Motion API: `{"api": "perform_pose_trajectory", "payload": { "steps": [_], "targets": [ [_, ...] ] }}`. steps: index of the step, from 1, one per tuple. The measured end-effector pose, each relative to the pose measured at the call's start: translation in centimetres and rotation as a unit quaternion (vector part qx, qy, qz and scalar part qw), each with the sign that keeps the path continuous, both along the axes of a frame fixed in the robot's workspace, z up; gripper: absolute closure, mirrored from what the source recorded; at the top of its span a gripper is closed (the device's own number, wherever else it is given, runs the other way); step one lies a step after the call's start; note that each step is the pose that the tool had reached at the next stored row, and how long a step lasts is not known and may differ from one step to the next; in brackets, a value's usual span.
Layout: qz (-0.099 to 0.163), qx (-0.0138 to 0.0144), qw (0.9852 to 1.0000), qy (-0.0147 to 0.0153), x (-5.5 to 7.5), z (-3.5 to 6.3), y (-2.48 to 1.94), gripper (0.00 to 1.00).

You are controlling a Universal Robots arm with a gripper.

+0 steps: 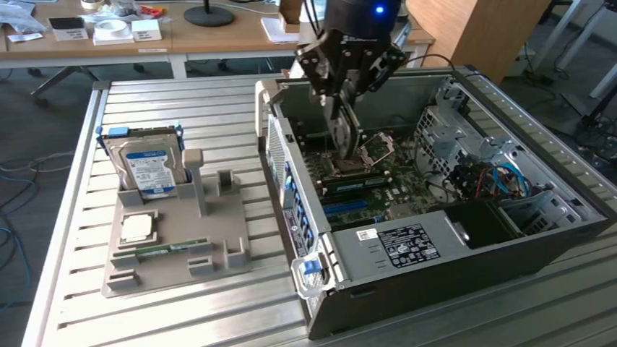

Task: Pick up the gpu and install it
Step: 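Pick up the gpu and move the gpu toward the slot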

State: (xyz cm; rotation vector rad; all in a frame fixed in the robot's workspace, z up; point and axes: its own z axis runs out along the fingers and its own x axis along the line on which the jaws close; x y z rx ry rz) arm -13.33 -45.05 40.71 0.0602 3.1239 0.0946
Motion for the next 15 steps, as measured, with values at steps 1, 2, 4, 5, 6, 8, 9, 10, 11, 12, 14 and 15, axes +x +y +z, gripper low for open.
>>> {"api": "perform_pose_trajectory", "payload": {
  "steps": [1, 2, 4, 5, 6, 8, 9, 10, 11, 12, 14, 15],
  "targets": [
    [0.000, 0.0001, 1.0000, 0.0000, 0.4, 0.00, 0.00, 0.73],
    [0.000, 0.0004, 1.0000, 0.0000, 0.9, 0.00, 0.00, 0.73],
    [0.000, 0.0007, 1.0000, 0.0000, 1.8, -0.01, 0.00, 0.73],
    [0.000, 0.0008, 1.0000, 0.0000, 2.3, 0.00, 0.00, 0.73],
    [0.000, 0.0008, 1.0000, 0.0000, 2.7, 0.00, 0.00, 0.73],
    [0.000, 0.0011, 1.0000, 0.0000, 3.6, -0.01, 0.00, 0.73],
    [0.000, 0.0012, 1.0000, 0.0000, 4.1, -0.01, 0.00, 0.73],
    [0.000, 0.0012, 1.0000, 0.0000, 4.6, 0.00, 0.00, 0.73],
    [0.000, 0.0013, 1.0000, 0.0000, 5.0, 0.00, 0.00, 0.73],
    [0.000, 0.0014, 1.0000, 0.0000, 5.5, 0.00, 0.00, 0.73],
    [0.000, 0.0016, 1.0000, 0.0000, 6.4, 0.00, 0.00, 0.73],
    [0.000, 0.0017, 1.0000, 0.0000, 6.8, 0.00, 0.00, 0.73]
  ]
}}
